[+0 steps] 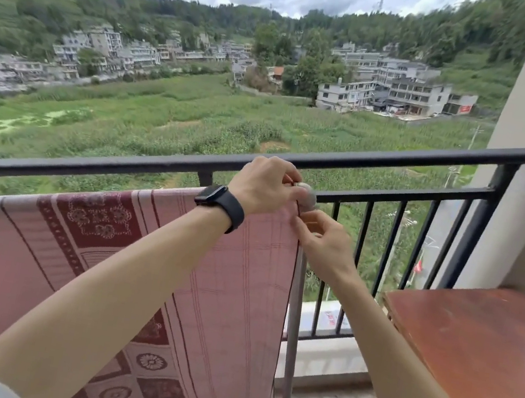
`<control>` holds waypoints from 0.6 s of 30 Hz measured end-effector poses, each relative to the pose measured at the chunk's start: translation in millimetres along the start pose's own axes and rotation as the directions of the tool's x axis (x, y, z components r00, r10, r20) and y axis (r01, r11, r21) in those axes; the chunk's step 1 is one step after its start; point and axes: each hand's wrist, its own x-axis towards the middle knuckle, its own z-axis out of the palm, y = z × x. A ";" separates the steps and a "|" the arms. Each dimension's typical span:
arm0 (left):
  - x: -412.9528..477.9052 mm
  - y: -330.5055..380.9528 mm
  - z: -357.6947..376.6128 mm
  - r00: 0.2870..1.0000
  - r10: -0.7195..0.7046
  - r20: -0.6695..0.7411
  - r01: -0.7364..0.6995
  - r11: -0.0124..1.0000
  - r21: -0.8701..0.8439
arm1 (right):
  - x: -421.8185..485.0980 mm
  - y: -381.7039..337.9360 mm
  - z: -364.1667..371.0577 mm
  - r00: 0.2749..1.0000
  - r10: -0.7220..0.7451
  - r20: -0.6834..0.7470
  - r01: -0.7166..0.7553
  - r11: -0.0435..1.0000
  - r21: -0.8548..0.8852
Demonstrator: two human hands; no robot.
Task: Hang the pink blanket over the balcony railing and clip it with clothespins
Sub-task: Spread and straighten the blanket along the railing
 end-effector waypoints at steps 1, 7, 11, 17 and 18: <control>-3.2 -10.2 -7.7 1.000 0.020 0.012 -0.020 1.000 -0.016 | -0.4 -0.7 11.2 0.999 0.009 0.034 -0.009 1.000 -0.004; -15.1 -56.0 -36.1 0.999 0.040 0.026 -0.038 0.997 -0.060 | -6.2 -5.8 48.8 0.999 0.003 0.040 -0.003 1.000 0.009; -21.4 -73.6 -49.7 0.995 0.067 -0.076 -0.070 0.996 -0.046 | 0.9 -32.1 56.1 0.995 -0.045 -0.093 0.050 0.997 0.055; -37.4 -106.8 -95.5 0.985 -0.049 0.165 0.050 0.999 -0.002 | 0.6 -51.7 74.8 0.999 -0.044 0.031 0.042 0.998 0.048; -39.3 -112.9 -100.5 0.977 -0.074 0.198 0.075 0.997 0.006 | -2.7 -54.3 79.8 0.998 -0.056 0.041 0.054 0.997 0.052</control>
